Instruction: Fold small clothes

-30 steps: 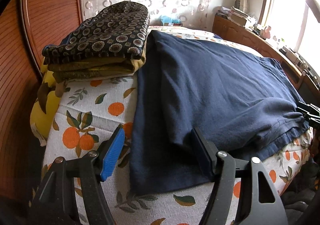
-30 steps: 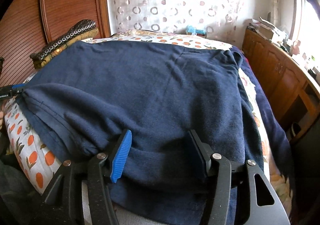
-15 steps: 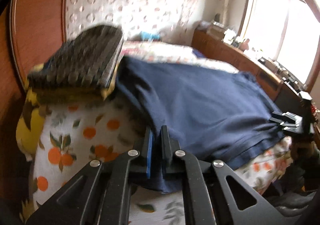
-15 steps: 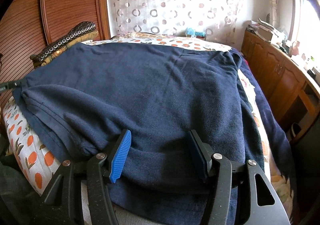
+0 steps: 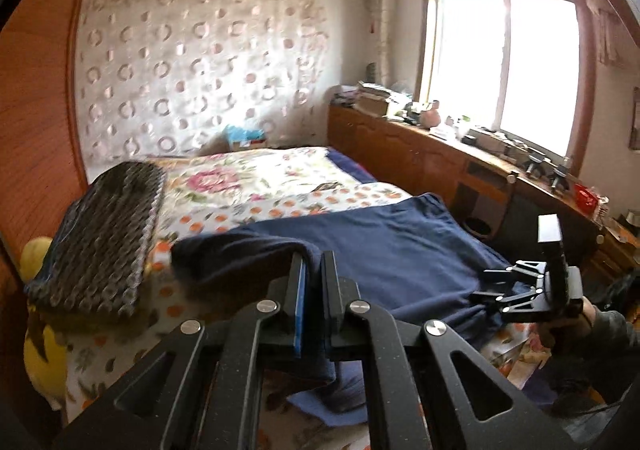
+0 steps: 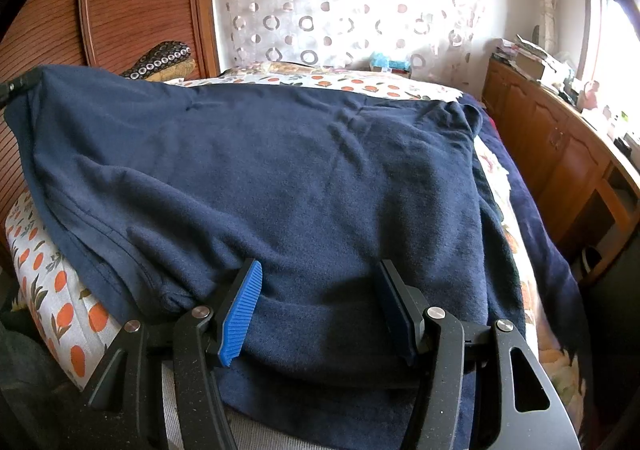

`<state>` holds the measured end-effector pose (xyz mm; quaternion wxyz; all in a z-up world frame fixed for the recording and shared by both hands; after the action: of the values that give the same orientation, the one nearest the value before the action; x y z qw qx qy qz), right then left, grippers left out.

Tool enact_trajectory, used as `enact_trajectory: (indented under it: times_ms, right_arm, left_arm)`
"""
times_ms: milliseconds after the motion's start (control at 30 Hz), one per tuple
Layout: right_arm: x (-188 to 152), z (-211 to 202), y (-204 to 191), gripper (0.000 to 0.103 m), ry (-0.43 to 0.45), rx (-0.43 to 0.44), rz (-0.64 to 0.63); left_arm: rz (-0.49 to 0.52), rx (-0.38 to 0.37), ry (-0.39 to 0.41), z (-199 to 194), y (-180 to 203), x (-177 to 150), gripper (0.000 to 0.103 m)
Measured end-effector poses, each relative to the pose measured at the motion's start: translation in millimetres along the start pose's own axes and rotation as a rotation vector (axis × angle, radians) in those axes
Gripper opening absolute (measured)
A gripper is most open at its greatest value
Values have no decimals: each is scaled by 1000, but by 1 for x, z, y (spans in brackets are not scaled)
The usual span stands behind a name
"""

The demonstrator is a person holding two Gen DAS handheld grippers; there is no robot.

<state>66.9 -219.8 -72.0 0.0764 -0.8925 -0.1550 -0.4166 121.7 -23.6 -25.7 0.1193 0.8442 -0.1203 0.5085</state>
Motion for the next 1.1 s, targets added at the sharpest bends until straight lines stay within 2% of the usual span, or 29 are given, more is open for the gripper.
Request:
enact_trajectory:
  times_ms: [233, 467, 800, 933, 1000, 1033, 1067, 1100]
  right_arm:
    - [2, -21, 16, 61, 30, -42, 8]
    - [1, -48, 42, 61, 82, -81, 63]
    - [-7, -64, 56, 61, 108, -108, 91]
    - [-9, -68, 56, 61, 118, -108, 100]
    - [-7, -67, 55, 61, 122, -106, 101]
    - [-8, -67, 54, 61, 123, -105, 99]
    - [-8, -66, 53, 61, 123, -104, 96]
    - [-10, -66, 52, 61, 122, -105, 95]
  left_arm:
    - [69, -69, 11, 13, 35, 17, 7]
    - [127, -151, 28, 30, 79, 49, 7]
    - [200, -251, 42, 47, 145, 78, 7]
    - [235, -244, 51, 50, 164, 80, 7]
    - [249, -250, 21, 54, 166, 71, 11]
    - [249, -254, 12, 56, 164, 68, 17]
    - [247, -259, 8, 57, 165, 67, 32]
    - [242, -259, 6, 56, 162, 63, 39]
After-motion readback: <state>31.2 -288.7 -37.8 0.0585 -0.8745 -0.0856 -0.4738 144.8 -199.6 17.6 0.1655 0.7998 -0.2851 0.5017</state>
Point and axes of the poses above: each gripper's, at about its wrist camera, not at the fingertips, and z roughly the way its jaws point, y to its right, x to its top, the point moved 8 cm from there along z, roughly the way its jaws point, and after that the axes turned 3 degrees about x, right-handed, at the moved point
